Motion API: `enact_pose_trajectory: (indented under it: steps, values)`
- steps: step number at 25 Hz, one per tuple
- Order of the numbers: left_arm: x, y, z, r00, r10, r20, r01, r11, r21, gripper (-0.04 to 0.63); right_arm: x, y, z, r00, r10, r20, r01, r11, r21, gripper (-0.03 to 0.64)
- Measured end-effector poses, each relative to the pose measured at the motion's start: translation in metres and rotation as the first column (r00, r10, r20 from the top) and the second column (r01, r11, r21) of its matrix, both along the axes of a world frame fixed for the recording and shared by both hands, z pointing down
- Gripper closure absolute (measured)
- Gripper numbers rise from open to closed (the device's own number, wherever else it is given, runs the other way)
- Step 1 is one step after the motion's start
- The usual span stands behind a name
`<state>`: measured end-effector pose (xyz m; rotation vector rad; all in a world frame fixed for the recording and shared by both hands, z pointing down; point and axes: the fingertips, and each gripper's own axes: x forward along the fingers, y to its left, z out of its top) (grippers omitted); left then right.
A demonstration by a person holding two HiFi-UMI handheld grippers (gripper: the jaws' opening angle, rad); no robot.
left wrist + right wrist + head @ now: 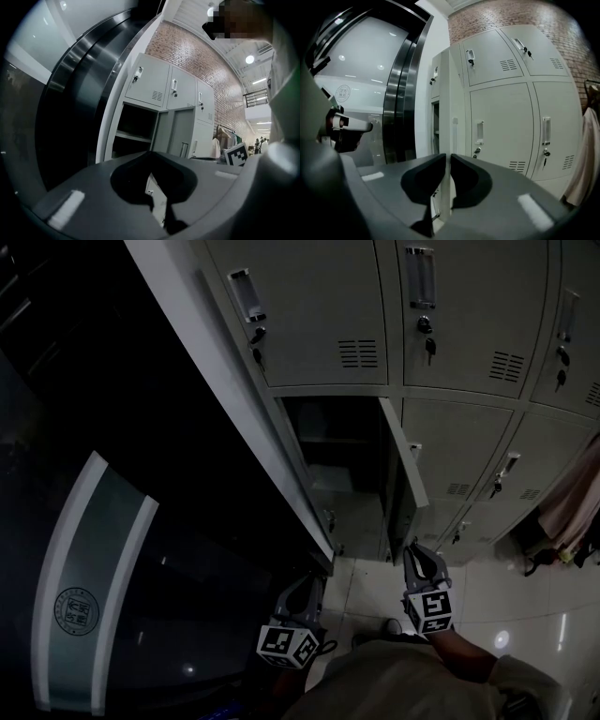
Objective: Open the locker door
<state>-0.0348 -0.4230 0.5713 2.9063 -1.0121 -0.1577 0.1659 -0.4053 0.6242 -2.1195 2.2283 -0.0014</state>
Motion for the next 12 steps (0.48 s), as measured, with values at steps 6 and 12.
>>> enact_pose_trajectory:
  steps: [6,12]
  values:
    - [0.0,-0.002,-0.003,1.0,-0.008,0.001,0.008,1.0,0.017,0.595,0.003,0.002,-0.003,1.0,-0.018,0.02,0.018,1.0,0.003,0.593]
    - [0.0,-0.004,-0.01,1.0,-0.024,0.008,0.024,0.999,0.041,0.595,0.0,0.014,-0.029,0.998,-0.054,0.043,0.052,0.997,0.057,0.615]
